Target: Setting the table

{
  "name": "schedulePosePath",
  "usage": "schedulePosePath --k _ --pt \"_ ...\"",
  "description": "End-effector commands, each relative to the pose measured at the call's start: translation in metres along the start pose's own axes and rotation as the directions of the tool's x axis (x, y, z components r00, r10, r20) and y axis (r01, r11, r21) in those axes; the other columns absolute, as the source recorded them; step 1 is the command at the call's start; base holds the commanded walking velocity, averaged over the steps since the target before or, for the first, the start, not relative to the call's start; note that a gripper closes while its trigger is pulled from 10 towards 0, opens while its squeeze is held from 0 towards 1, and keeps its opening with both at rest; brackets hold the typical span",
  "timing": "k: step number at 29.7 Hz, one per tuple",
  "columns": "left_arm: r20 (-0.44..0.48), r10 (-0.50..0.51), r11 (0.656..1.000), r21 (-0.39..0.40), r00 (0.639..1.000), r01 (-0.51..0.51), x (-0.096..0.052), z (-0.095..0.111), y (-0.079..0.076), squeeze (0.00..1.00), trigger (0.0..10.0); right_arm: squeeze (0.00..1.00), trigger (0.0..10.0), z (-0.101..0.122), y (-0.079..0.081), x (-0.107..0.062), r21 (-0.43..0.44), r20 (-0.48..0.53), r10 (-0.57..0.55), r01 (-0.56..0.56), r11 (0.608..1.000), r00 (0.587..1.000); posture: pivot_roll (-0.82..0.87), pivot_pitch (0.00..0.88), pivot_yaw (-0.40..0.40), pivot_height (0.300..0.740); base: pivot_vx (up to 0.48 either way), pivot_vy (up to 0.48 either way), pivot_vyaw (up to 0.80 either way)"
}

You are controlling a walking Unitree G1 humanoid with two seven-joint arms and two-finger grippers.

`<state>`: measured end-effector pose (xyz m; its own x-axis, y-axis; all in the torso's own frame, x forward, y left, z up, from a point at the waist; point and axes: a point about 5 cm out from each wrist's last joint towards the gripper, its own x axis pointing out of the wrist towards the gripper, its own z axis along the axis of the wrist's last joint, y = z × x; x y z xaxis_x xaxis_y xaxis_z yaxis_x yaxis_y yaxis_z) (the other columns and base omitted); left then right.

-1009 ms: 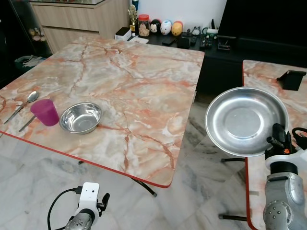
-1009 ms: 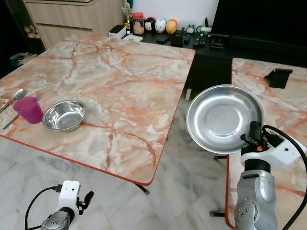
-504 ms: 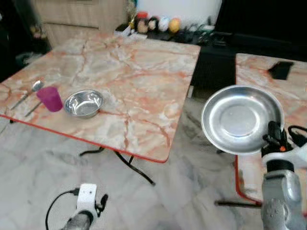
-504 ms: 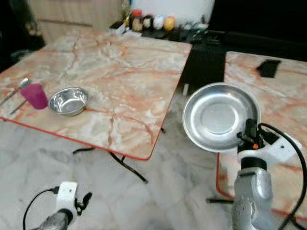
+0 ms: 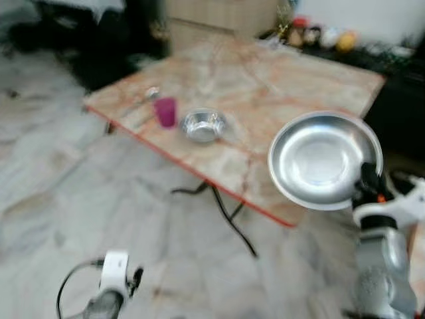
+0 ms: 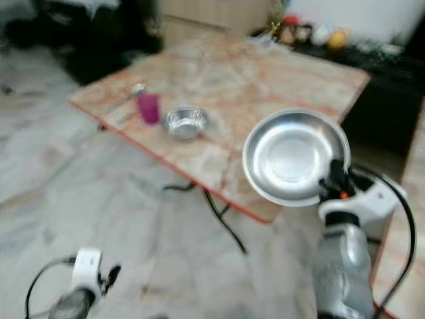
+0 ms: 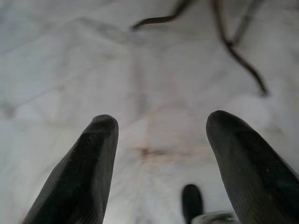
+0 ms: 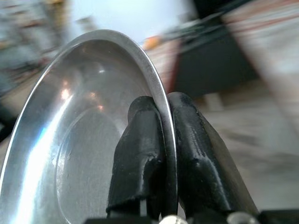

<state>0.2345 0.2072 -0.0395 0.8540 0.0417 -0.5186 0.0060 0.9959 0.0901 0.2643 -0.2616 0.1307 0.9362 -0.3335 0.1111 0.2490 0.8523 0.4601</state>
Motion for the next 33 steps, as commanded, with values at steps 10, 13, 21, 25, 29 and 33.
schedulePosePath --k 10,13,21,25,29,33 --pt "-0.044 0.001 1.0 0.017 0.999 0.0 -0.0051 -0.012 0.0019 0.0 10.0 0.0 10.0 0.0063 0.0028 0.0016 0.018 0.033 0.013 -0.014 1.0 0.999 -0.01 0.05 -0.012 0.74 0.0 0.0 -0.08" --pt "-0.044 0.001 1.0 0.017 0.999 0.0 -0.0051 -0.0119 0.0018 0.0 10.0 0.0 10.0 0.0058 0.0031 0.0017 0.019 0.027 0.016 -0.017 1.0 0.999 -0.01 0.05 -0.012 0.74 0.0 0.0 -0.8" --pt "-0.044 -0.002 1.0 0.016 0.999 0.002 -0.0051 -0.012 0.0014 0.0 10.0 0.0 10.0 0.0046 0.0026 0.0014 0.017 0.034 0.01 -0.01 1.0 0.999 -0.01 0.051 -0.012 0.74 0.0 0.0 -0.2" --pt "-0.045 -0.002 1.0 0.015 0.999 0.003 -0.0051 -0.0122 0.0013 0.0 10.0 0.0 10.0 0.0043 0.0026 0.0016 0.014 0.03 0.009 -0.009 1.0 1.0 -0.01 0.051 -0.012 0.74 0.0 0.0 0.0" --pt "-0.046 -0.005 1.0 0.018 0.999 0.006 -0.0053 -0.0128 0.0003 0.0 10.0 0.0 10.0 0.0039 0.0017 0.0016 0.011 0.027 0.006 -0.006 1.0 1.0 -0.01 0.045 -0.011 0.74 0.0 -0.068 0.0" --pt "-0.047 -0.006 1.0 0.02 0.999 0.007 -0.0055 -0.0132 0.0002 0.0 10.0 0.0 10.0 0.0036 0.0015 0.0017 0.01 0.024 0.007 -0.007 1.0 1.0 -0.02 0.038 -0.011 0.74 0.0 -0.291 0.0"
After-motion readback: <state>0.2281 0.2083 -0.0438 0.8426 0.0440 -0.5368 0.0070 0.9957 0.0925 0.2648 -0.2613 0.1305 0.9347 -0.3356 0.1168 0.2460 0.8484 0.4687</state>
